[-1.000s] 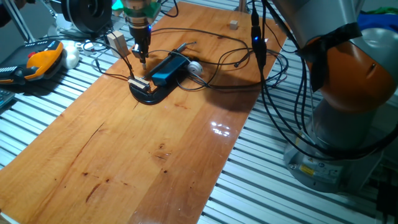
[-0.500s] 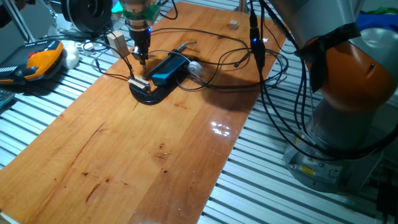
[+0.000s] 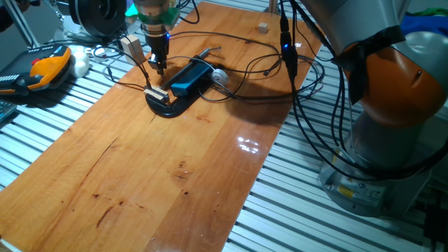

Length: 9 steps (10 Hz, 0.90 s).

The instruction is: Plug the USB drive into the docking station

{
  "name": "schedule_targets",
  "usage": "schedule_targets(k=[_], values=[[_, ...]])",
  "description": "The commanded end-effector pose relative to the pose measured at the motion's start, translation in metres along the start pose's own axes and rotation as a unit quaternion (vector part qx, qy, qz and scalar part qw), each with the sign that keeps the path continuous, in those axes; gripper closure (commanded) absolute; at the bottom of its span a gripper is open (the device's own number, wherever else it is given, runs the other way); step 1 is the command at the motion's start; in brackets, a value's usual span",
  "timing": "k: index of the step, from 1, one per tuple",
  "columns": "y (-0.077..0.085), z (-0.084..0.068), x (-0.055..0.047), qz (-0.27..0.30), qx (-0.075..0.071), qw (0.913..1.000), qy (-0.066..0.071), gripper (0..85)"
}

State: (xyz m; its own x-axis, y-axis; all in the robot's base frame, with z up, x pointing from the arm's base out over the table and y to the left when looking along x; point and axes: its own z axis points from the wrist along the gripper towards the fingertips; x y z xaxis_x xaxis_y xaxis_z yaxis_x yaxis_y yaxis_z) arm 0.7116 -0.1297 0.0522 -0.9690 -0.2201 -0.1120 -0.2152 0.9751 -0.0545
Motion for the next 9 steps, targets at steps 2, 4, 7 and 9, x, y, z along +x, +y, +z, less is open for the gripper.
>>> schedule_targets(k=[2, 4, 7, 9], values=[[-0.0001, 0.0011, -0.0001, -0.001, 0.001, 1.0000, 0.000, 51.0], [0.0004, 0.0039, -0.0005, -0.002, 0.002, 1.0000, -0.001, 51.0], [0.0004, 0.0055, -0.0006, -0.005, 0.002, 1.0000, -0.001, 51.0], [-0.0001, 0.0098, -0.0004, -0.007, 0.003, 1.0000, -0.003, 51.0]])
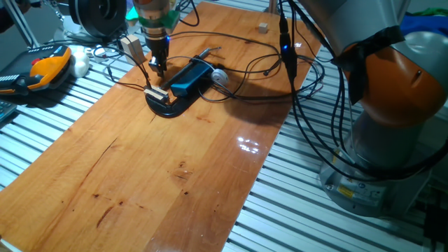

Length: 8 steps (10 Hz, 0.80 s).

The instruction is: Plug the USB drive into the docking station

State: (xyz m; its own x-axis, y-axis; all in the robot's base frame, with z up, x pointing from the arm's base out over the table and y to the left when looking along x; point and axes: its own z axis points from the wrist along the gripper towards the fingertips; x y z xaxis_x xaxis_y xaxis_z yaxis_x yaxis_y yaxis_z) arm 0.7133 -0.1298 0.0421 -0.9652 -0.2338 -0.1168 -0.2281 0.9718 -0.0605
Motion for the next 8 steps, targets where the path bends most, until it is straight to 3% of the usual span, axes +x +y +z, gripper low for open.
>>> schedule_targets(k=[1, 6, 7, 8], values=[[0.0003, 0.0008, 0.0000, 0.000, 0.000, 1.0000, 0.000, 51.0], [0.0012, 0.0039, -0.0003, -0.002, 0.001, 1.0000, 0.000, 51.0], [0.0011, 0.0042, -0.0002, -0.003, 0.002, 1.0000, 0.000, 68.0], [0.0012, 0.0046, -0.0002, -0.003, 0.002, 1.0000, 0.000, 68.0]])
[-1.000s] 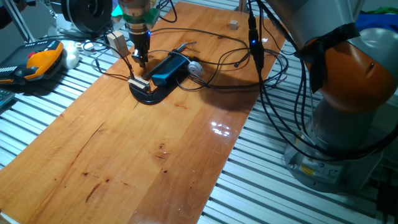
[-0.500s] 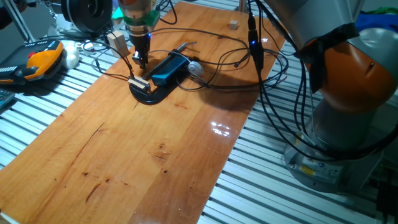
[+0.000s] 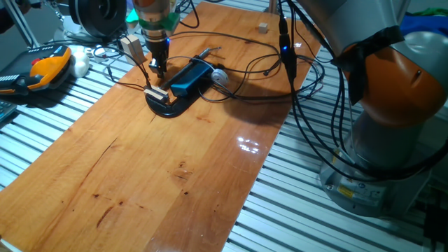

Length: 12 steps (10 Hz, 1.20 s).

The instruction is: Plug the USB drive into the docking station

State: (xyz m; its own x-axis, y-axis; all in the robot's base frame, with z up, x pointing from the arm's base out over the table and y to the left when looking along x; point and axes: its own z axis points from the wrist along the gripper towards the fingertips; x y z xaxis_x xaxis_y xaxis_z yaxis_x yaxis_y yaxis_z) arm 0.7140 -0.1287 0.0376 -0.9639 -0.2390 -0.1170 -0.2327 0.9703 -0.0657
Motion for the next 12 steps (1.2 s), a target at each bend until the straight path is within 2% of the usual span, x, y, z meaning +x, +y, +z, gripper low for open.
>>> schedule_targets(k=[1, 4, 5, 12], values=[[0.000, 0.000, 0.000, -0.001, 0.000, 1.0000, 0.000, 68.0], [0.000, 0.000, 0.000, -0.011, 0.001, 0.9999, 0.001, 68.0], [-0.001, -0.002, 0.000, -0.013, 0.000, 0.9999, 0.005, 85.0], [0.003, -0.045, 0.004, 0.034, -0.008, 0.9993, 0.015, 85.0]])
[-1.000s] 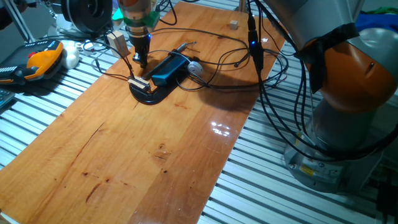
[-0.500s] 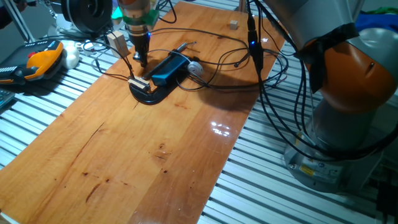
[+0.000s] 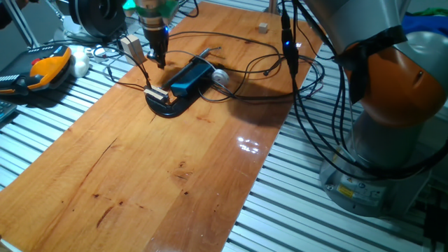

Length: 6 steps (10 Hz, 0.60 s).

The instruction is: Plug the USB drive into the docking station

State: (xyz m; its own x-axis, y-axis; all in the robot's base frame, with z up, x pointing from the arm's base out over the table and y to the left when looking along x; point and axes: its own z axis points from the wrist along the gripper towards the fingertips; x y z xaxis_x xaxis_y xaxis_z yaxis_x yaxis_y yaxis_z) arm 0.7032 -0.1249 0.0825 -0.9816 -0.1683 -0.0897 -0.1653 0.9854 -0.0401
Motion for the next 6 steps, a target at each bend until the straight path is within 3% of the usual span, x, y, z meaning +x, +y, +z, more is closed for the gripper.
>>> schedule_targets(k=[1, 6], values=[[0.002, -0.004, 0.000, 0.014, -0.002, 0.9999, 0.002, 85.0], [0.010, -0.023, 0.006, 0.059, -0.002, 0.9982, 0.016, 85.0]])
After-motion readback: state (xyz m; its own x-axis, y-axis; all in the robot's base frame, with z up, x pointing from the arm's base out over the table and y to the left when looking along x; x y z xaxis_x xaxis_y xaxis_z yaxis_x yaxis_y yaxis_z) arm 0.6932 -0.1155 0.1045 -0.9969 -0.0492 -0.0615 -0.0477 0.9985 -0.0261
